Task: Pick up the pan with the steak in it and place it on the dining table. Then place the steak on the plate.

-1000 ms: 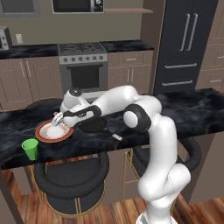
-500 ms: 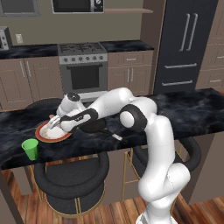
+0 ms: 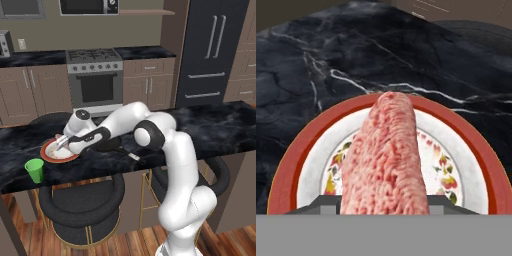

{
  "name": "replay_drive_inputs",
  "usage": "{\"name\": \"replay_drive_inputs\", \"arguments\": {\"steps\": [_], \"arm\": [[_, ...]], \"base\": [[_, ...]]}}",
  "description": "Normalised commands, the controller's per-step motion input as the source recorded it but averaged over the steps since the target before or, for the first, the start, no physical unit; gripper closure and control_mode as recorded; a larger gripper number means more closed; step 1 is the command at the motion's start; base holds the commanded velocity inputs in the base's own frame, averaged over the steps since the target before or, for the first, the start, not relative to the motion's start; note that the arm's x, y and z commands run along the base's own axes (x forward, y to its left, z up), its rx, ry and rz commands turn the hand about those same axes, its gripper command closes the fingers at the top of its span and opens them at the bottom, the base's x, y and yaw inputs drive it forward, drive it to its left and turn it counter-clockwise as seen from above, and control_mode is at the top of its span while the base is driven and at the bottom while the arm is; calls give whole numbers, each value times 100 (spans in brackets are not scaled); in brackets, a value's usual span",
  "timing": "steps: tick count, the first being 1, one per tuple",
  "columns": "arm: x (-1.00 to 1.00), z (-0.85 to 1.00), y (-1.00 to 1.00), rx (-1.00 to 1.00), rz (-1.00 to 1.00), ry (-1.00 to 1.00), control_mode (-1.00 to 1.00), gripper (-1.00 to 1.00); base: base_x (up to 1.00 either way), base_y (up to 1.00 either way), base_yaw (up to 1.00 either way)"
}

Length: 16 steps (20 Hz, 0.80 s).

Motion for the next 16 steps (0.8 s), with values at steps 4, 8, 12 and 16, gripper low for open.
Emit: {"name": "replay_drive_inputs", "arguments": {"steps": [4,8,12,16], "arm": [[0,-12,5,0,0,0,-100,100],[1,-7,3,0,0,0,-100,100],[4,-4,2,0,0,-1,-100,100],[9,-4,3,0,0,0,-100,-100]], "base": [[0,0,0],[0,0,0],[0,0,0],[0,0,0]]}}
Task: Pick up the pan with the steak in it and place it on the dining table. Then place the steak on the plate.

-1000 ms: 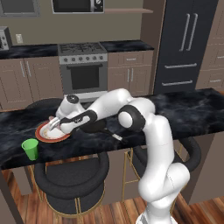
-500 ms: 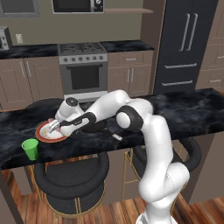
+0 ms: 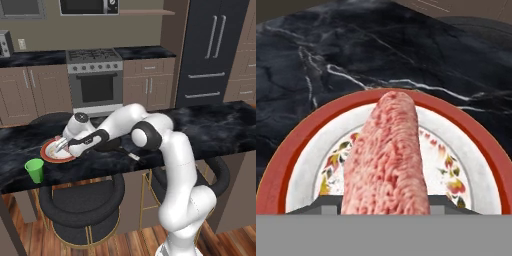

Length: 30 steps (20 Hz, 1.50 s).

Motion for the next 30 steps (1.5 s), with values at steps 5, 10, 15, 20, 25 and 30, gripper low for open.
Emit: {"name": "replay_drive_inputs", "arguments": {"steps": [5,10,15,20,25,30], "arm": [[17,0,1,0,-1,0,-100,-100],[22,11,1,0,-3,0,-100,-100],[5,41,3,1,-5,7,-100,-100],[-58,51,-14,2,-6,10,-100,-100],[-90,51,-42,6,-7,9,-100,-100],[-99,49,-58,9,-5,7,-100,-100]], "base": [[0,0,0],[0,0,0],[0,0,0],[0,0,0],[0,0,0],[0,0,0]]}}
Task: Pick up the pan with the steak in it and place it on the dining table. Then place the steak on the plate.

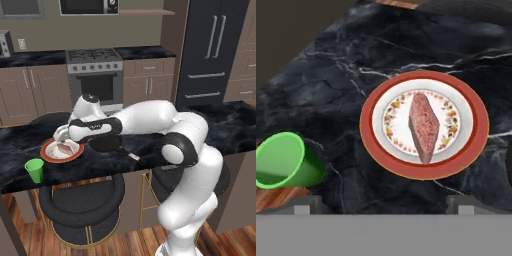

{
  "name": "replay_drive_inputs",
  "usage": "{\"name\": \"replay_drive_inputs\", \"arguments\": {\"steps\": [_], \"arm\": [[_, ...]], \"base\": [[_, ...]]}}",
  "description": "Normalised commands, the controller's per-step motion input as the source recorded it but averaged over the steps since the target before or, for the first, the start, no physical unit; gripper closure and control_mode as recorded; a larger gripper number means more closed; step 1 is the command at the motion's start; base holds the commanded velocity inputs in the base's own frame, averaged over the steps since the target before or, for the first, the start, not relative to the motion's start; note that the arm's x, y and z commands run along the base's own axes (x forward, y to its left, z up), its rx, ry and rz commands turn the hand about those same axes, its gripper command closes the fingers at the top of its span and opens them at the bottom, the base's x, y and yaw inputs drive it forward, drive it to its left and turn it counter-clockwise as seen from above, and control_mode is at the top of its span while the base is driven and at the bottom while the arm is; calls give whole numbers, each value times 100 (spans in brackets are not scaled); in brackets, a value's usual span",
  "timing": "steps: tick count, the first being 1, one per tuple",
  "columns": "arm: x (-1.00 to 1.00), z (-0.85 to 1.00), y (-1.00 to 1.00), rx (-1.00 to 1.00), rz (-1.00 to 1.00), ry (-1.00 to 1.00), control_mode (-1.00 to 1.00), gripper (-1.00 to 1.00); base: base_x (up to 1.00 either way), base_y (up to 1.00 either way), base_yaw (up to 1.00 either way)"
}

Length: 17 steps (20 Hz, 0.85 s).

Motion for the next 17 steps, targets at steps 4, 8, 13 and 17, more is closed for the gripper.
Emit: {"name": "replay_drive_inputs", "arguments": {"steps": [4,8,13,17], "arm": [[-94,43,-59,6,-5,7,-100,-100],[-100,13,-70,6,-3,-4,-100,-100],[-69,7,-43,15,-3,-31,-100,-100],[-89,0,-16,8,0,-28,-100,-100]], "base": [[0,0,0],[0,0,0],[0,0,0],[0,0,0]]}}
